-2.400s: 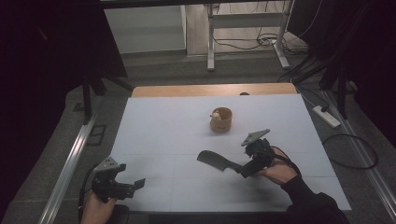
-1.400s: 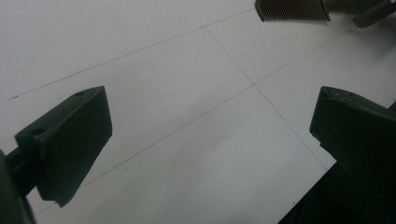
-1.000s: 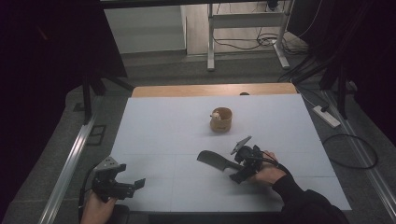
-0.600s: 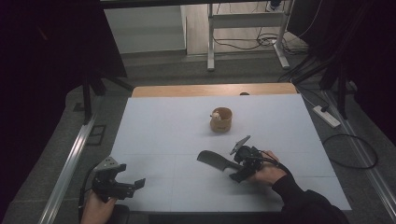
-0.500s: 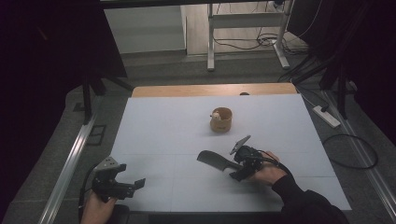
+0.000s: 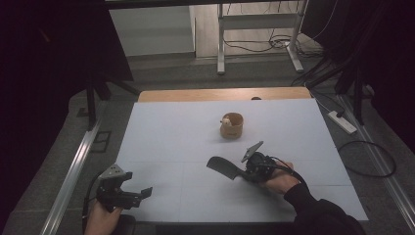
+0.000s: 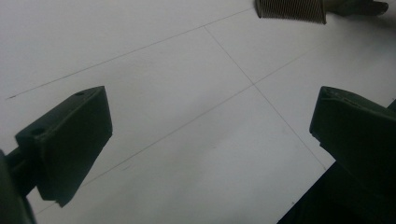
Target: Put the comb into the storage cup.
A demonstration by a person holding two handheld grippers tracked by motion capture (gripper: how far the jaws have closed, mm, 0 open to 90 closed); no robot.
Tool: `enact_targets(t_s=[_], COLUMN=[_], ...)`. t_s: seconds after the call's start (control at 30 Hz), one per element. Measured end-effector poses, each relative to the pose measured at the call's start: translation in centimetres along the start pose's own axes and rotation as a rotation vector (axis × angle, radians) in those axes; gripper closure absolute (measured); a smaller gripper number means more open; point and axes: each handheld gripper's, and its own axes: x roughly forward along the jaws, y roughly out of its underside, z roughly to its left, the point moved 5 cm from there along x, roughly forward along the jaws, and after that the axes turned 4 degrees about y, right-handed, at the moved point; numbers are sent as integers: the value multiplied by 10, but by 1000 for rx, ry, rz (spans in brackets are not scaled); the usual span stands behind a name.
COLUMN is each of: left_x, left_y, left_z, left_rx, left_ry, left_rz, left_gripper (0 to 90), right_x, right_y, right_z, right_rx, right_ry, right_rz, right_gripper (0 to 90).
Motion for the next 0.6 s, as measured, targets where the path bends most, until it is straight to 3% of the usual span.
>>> enact_targets(t_s=[0.37,0.5,0.6], left_x=[1,0,0], left_y=[-1,-1,-4], left_z=[-2,-2,-4], left_rx=[16,22,19], left_ry=[-8,-16,0], left_rz=[6,8,-27], left_gripper=[0,0,0], right_x=[-2,-8,-13], right_y=[0,-1,0], right_z=[0,-1,-2], right_rx=[1,10,9], right_ry=[-11,-9,-6], right_rz=[-17,-56,-76], right_gripper=[728,728,728])
